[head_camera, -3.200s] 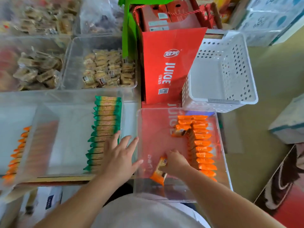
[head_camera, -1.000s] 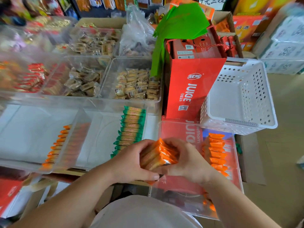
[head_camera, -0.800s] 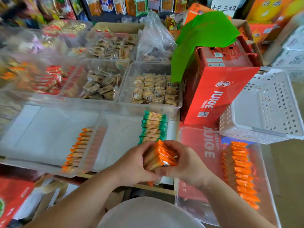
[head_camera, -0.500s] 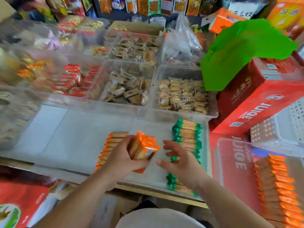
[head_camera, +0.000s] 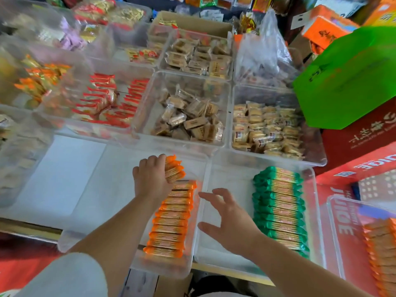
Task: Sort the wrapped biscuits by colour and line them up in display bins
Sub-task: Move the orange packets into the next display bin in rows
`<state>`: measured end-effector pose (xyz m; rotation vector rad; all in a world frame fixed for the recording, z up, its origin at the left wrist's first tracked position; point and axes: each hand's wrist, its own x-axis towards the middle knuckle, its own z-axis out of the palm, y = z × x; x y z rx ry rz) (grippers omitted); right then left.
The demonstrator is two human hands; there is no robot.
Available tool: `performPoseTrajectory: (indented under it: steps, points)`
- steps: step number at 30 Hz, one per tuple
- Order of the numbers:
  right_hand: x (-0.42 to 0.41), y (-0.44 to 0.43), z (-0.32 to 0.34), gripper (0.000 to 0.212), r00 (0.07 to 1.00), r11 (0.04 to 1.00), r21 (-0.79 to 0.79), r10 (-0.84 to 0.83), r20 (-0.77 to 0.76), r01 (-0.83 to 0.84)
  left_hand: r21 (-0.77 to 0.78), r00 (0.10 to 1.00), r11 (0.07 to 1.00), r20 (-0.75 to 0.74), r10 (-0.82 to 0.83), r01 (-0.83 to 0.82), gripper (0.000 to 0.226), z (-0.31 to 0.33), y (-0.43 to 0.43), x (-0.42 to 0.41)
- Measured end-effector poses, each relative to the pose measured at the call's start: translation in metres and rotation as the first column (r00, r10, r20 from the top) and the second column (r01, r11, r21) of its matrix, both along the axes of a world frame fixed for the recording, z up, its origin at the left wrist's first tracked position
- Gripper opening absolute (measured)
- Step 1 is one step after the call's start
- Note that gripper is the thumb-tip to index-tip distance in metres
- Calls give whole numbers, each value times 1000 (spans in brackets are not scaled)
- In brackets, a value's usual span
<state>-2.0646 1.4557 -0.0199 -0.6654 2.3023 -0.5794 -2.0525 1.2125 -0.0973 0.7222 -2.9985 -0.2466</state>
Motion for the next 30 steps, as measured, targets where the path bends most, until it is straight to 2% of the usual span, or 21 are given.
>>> performPoseTrajectory:
  steps: [3,6,10,13,15,18,21,22,24,26,28,30]
  points:
    - [0,-8,-5,70,997,996,65,67,-32,-65,-88,997,994,6,-72,72,62,-15,3,-3]
    - [0,-12,-9,70,997,993,100,73,-34,-69,-96,991,986,18,-132,134,72,-26,2,-3]
    - [-2,-17,-12,68,996,989,138,57,-68,-47,32,984,987,80,-159,157,89,-27,-1,-9]
    - [-4,-22,-13,64,998,991,135,9,-70,1,215,974,962,114,-195,167,93,-26,-6,-10]
    - [-4,-24,-14,62,998,993,118,-20,-67,28,342,979,927,74,-192,156,91,-30,-8,-8]
    - [-4,-24,-16,61,997,993,106,-38,-62,45,377,994,920,-20,-109,108,94,-35,-9,-4]
    - [-4,-23,-17,62,997,992,114,-39,-61,46,315,989,944,-72,127,-98,101,-40,-7,-1]
    - [-4,-23,-17,62,997,992,117,-39,-60,46,381,974,906,-51,221,-186,105,-41,-5,1]
    - [-3,-22,-18,61,998,991,125,-36,-59,44,567,939,768,30,343,-298,106,-47,-2,1]
    - [-3,-23,-18,61,998,991,130,-35,-55,42,665,934,678,89,345,-313,101,-49,-3,-2]
    - [-4,-23,-19,62,998,990,131,-36,-52,42,734,937,612,98,335,-295,85,-49,-7,-5]
    - [-4,-23,-19,62,998,991,129,-36,-51,42,761,947,593,85,309,-262,67,-48,-13,-7]
